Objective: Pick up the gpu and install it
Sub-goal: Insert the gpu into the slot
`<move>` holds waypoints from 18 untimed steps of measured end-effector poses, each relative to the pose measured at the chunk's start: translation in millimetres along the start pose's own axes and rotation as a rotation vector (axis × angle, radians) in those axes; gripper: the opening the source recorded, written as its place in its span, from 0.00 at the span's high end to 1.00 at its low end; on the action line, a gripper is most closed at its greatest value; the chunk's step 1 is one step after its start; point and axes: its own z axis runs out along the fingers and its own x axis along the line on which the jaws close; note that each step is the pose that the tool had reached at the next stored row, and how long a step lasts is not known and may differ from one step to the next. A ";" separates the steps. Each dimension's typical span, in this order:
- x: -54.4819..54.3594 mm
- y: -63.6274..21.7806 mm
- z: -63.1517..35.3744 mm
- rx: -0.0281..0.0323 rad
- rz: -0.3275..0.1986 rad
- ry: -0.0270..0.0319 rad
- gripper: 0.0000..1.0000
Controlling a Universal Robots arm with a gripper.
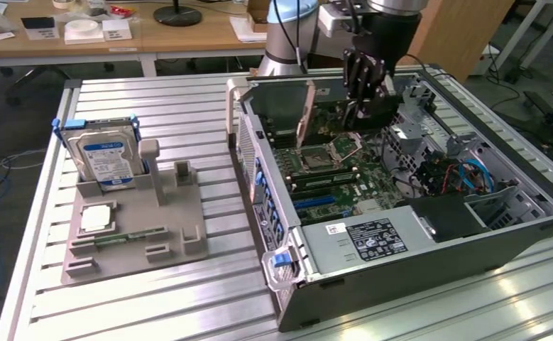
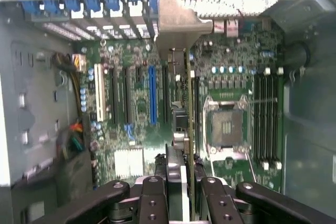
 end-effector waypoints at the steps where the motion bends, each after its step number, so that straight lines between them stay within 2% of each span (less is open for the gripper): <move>1: 0.1 3.4 1.9 0.0001 0.000 -0.0001 0.71; 6: 2.8 6.7 10.6 0.0001 0.001 -0.0002 0.71; 11: 3.6 8.1 19.6 -0.0001 0.034 0.0004 0.71; 18: 4.2 12.3 29.6 0.0000 0.035 0.0003 0.71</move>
